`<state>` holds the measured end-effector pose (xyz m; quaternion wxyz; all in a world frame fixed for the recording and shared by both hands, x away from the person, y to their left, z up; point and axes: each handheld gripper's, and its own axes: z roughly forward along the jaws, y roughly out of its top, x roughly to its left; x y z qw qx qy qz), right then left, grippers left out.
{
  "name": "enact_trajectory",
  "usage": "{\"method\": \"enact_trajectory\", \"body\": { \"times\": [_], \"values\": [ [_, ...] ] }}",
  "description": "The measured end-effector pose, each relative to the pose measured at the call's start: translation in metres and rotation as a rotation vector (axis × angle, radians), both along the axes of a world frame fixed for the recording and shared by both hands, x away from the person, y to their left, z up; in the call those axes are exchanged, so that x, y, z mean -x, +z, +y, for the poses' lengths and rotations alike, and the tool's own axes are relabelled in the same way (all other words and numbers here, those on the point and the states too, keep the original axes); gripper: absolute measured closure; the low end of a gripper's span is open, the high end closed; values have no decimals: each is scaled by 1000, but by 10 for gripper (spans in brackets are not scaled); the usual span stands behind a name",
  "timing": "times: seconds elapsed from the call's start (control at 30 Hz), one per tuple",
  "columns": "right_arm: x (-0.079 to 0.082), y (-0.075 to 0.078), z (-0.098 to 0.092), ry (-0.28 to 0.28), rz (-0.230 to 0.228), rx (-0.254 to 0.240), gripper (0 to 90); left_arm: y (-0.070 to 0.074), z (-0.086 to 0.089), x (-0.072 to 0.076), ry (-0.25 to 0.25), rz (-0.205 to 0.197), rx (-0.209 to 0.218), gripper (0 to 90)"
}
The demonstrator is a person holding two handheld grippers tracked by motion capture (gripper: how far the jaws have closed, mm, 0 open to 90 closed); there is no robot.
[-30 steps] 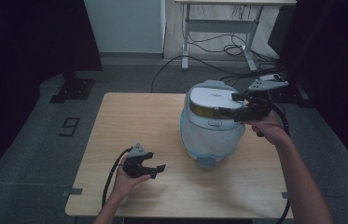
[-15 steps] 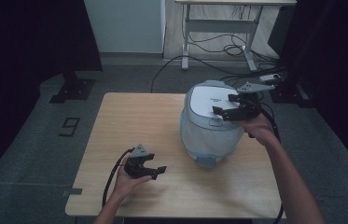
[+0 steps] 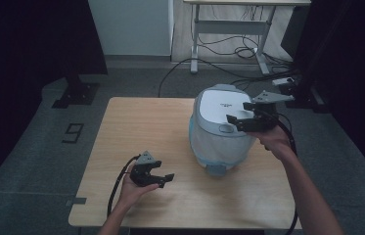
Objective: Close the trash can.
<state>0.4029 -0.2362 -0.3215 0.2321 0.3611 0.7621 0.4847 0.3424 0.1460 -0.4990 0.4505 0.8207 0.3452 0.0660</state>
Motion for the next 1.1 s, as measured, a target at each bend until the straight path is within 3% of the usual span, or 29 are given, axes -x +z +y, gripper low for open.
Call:
{"method": "enact_trajectory", "body": {
  "times": [0.03,0.13,0.23,0.43,0.67,0.73,0.77,1.03,1.07,1.1],
  "values": [
    [0,0,0,0,0,0,191,0,0,0,2,1,0,214],
    [9,3,-12,-8,-21,-61,196,0,0,0,3,-1,-3,214],
    [27,0,-24,-21,-46,-84,197,0,0,1,6,-4,-8,214],
    [54,-17,-39,-55,-99,-66,199,0,0,2,6,-9,2,214],
    [84,-52,-64,-90,-115,-113,205,0,2,1,19,-8,0,214],
    [92,-72,-73,-110,-105,-120,209,0,3,1,23,-8,-1,214],
    [92,-72,-73,-110,-105,-120,209,0,3,1,25,-9,0,214],
    [100,-124,-88,-163,-29,-125,211,-2,4,0,34,-2,-3,215],
    [100,-137,-90,-175,-8,-130,211,-3,4,0,34,-2,-4,215],
    [100,-137,-90,-175,-8,-130,211,-3,4,0,33,-1,-6,215]
  ]
}}
